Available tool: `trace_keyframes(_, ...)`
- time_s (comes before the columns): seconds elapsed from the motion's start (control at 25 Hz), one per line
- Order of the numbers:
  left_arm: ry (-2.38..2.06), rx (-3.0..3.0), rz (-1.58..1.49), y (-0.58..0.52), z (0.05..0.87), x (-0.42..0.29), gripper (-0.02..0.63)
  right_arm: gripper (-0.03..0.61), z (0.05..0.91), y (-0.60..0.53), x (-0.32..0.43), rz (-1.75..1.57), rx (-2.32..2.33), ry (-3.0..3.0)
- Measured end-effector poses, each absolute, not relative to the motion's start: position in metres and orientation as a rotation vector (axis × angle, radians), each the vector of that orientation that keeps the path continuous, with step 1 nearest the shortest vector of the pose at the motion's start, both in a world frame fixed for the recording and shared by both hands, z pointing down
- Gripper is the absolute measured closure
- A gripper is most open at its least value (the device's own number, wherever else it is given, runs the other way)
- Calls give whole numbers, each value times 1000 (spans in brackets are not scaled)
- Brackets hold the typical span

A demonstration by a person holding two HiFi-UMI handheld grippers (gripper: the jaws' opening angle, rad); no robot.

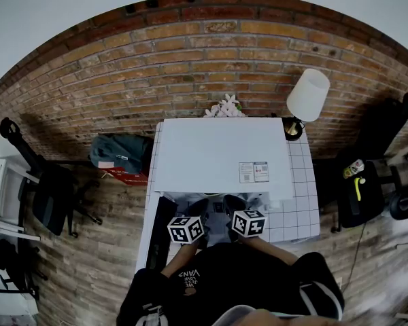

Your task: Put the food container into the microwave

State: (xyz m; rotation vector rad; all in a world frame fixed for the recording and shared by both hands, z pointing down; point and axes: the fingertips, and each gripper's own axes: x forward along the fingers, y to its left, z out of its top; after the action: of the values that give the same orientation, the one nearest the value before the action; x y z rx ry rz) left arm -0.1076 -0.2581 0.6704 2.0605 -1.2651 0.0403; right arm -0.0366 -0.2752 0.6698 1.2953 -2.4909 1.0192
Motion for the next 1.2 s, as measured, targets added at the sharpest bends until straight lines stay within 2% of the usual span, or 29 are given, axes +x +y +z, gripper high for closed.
trace_keyframes(1.2, -1097, 2132, 56, -178, 673, -100, 597, 566, 674, -181, -29, 1035, 1469, -2402)
